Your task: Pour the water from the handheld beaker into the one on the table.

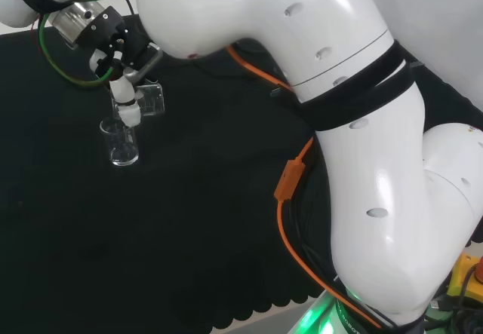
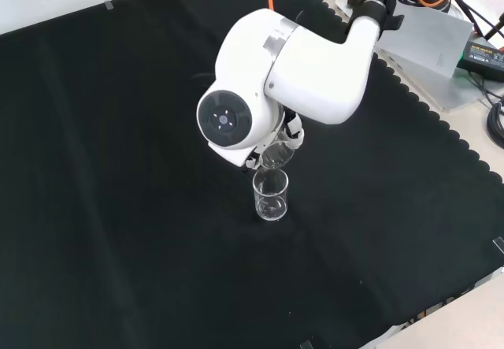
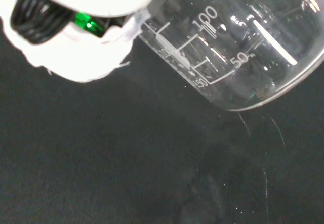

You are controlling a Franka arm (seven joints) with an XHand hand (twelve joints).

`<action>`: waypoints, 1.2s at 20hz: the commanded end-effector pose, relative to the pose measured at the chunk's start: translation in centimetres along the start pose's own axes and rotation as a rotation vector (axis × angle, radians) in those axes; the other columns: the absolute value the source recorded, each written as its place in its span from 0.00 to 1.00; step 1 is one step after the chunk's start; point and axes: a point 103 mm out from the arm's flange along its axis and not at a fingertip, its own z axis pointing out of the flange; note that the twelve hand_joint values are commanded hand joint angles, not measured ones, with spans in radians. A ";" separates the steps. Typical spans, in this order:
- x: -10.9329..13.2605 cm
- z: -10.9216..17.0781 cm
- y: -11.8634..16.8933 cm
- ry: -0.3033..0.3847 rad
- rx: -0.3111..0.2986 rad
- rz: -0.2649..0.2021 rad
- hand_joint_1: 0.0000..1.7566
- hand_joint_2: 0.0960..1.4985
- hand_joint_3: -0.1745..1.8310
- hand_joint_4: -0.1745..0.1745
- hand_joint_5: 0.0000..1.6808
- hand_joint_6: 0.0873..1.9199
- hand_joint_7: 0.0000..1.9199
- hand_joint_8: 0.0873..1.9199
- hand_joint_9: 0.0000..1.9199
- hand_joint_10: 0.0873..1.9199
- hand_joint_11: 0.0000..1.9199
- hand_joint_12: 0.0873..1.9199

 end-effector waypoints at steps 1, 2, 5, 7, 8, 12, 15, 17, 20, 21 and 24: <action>-0.8 0.1 0.0 0.036 -0.037 -0.014 0.66 0.42 0.35 0.81 0.84 0.15 0.96 0.00 0.88 0.00 0.70 0.38; -0.9 0.3 0.0 0.043 -0.042 -0.015 0.66 0.42 0.35 0.81 0.84 0.15 0.96 0.00 0.88 0.00 0.70 0.38; -1.5 0.7 0.2 0.066 -0.053 -0.022 0.66 0.42 0.35 0.81 0.84 0.15 0.96 0.00 0.88 0.00 0.70 0.38; -1.5 0.7 0.3 0.069 -0.055 -0.023 0.66 0.42 0.35 0.81 0.84 0.15 0.96 0.00 0.88 0.00 0.70 0.38; -1.5 0.6 0.3 0.071 -0.053 -0.025 0.66 0.42 0.35 0.81 0.84 0.15 0.96 0.00 0.88 0.00 0.70 0.38; -1.7 0.6 0.4 0.075 -0.059 -0.028 0.66 0.42 0.35 0.82 0.84 0.15 0.96 0.00 0.88 0.00 0.70 0.38; -1.8 0.7 0.5 0.090 -0.068 -0.035 0.66 0.42 0.35 0.82 0.84 0.15 0.96 0.00 0.88 0.00 0.70 0.38; -2.2 0.9 0.5 0.118 -0.095 -0.039 0.66 0.42 0.35 0.82 0.84 0.15 0.96 0.00 0.88 0.00 0.70 0.38; -3.1 1.3 0.5 0.178 -0.163 -0.055 0.66 0.42 0.35 0.82 0.84 0.15 0.96 0.00 0.88 0.00 0.70 0.38; -3.4 1.4 0.5 0.200 -0.193 -0.059 0.66 0.42 0.35 0.82 0.84 0.15 0.96 0.00 0.88 0.00 0.70 0.38; -4.3 2.0 0.6 0.256 -0.282 -0.070 0.66 0.42 0.35 0.82 0.84 0.15 0.95 0.00 0.88 0.00 0.70 0.38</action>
